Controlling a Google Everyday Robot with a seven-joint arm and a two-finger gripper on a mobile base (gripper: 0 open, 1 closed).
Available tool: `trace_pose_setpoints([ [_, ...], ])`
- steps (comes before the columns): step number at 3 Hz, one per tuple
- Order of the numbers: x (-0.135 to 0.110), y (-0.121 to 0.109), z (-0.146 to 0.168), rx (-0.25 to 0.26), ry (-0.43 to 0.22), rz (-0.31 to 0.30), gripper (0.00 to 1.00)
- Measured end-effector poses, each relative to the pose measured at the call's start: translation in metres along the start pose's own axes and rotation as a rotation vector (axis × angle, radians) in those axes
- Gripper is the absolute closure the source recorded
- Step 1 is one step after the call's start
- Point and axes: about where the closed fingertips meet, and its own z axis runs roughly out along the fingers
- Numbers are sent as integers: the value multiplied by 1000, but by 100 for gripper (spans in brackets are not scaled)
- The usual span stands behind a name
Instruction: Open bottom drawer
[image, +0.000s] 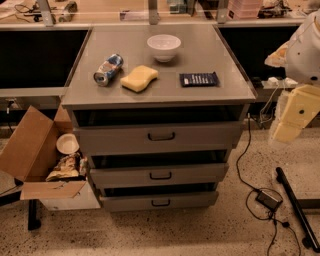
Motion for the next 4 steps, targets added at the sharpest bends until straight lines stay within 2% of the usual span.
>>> trace_pose_setpoints([
  [1,0,0,0,0,0,0,0],
  [2,0,7,30,-70,37,-47,0],
  [3,1,26,80,-194,50,-112,0],
  [4,6,52,123,-286,29,-146,0],
])
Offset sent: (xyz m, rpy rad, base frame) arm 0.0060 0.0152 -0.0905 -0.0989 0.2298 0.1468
